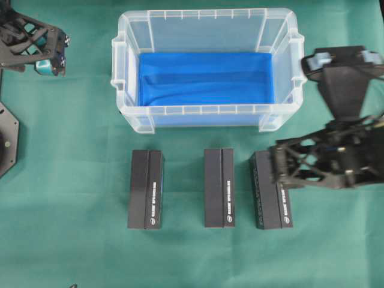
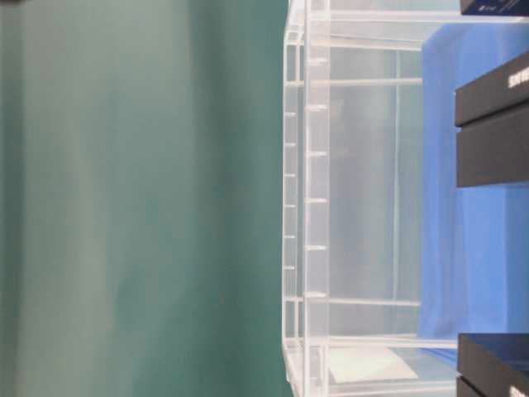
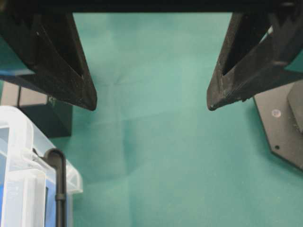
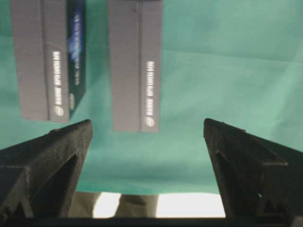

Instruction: Take out the box from the case.

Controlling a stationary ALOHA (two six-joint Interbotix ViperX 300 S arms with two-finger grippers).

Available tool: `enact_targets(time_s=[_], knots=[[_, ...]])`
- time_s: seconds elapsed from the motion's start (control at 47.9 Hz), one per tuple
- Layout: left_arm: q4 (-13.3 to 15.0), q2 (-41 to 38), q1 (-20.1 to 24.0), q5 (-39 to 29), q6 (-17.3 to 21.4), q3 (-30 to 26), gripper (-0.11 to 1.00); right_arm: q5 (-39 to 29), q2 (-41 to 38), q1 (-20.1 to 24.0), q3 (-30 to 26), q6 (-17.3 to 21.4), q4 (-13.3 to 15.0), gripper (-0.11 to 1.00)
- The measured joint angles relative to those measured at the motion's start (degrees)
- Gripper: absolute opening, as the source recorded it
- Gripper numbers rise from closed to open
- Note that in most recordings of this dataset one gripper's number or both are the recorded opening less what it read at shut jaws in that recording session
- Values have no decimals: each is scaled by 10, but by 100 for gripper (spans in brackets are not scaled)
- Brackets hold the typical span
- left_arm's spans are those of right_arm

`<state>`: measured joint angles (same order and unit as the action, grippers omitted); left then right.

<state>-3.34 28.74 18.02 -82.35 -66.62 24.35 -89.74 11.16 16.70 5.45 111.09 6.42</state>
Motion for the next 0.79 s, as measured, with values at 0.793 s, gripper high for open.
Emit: enact_targets(time_s=[0.793], knots=[[0, 1, -7, 0, -2, 0, 98, -41, 141, 49, 109, 26, 0, 91]])
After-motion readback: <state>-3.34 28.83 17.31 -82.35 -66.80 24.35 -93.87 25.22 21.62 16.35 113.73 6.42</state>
